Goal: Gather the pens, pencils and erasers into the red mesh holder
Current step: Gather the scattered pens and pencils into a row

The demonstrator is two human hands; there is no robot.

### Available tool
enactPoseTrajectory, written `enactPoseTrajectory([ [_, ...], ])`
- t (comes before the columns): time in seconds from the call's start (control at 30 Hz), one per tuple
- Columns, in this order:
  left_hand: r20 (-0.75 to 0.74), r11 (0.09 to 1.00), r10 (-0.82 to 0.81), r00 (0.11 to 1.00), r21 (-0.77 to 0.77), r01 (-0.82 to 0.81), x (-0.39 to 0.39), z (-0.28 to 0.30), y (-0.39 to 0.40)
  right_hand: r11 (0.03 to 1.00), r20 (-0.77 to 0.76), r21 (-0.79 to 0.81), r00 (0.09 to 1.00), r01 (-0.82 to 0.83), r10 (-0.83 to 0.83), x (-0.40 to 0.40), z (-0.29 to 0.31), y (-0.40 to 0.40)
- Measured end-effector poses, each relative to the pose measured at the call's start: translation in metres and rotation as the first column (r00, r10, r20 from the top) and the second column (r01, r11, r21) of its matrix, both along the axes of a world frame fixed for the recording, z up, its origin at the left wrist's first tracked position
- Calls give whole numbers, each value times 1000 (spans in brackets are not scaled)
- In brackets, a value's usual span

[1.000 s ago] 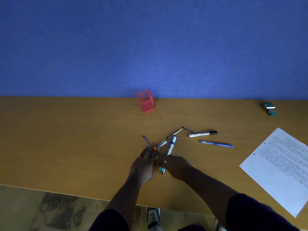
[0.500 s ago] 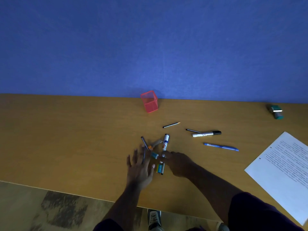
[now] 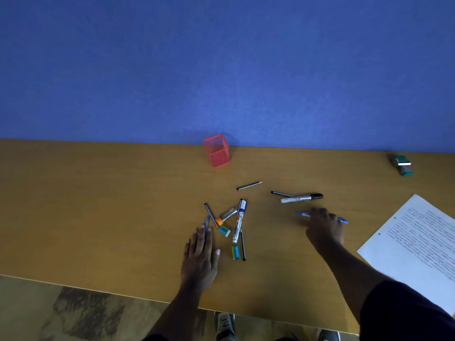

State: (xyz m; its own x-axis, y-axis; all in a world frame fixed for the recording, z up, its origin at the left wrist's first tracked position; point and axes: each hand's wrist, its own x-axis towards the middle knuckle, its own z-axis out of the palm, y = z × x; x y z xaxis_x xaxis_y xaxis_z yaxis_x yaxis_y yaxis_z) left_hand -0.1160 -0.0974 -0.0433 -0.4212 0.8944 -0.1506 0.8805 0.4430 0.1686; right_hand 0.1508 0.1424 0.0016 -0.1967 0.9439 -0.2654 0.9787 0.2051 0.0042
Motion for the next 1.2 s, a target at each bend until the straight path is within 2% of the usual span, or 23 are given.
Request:
enactPoseTrajectory([
  [0.13,-37,997,-77,996,8,78,-16,2,3,996,-10,18,996,-91,92,8,-4,-1],
  [0.27,-94,997,-72,993,-29,70,-28,5,10,982,-132,-43,975,-185,178,-12,-9,-14],
  [0.37,-52,999,-31,998,-27,29,-22,9,20,958,-202,-60,943,-281,264,-37,-12,-30],
  [0.47,-1,997,-72,997,-13,72,-3,13,35,930,-257,-111,914,-350,314,-64,-15,-45],
  [0.6,38,995,-96,995,7,96,30,15,52,845,-358,-196,838,-498,411,-95,-15,-57],
  [0.7,36,996,-86,996,-2,86,43,12,58,804,-407,-152,777,-575,480,-103,-10,-55],
  [0.8,-4,995,-95,996,-16,95,40,7,57,863,-318,-56,829,-501,461,-90,-4,-35],
  [0.93,-44,994,-111,993,-12,110,25,2,51,961,-241,51,930,-273,277,-56,6,7],
  [1.1,-54,998,-60,997,-36,58,1,0,38,974,-81,-58,973,-220,215,-23,5,40],
  [1.2,-62,998,-47,997,-49,44,-10,0,34,972,-52,-23,971,-233,232,-21,-1,42],
])
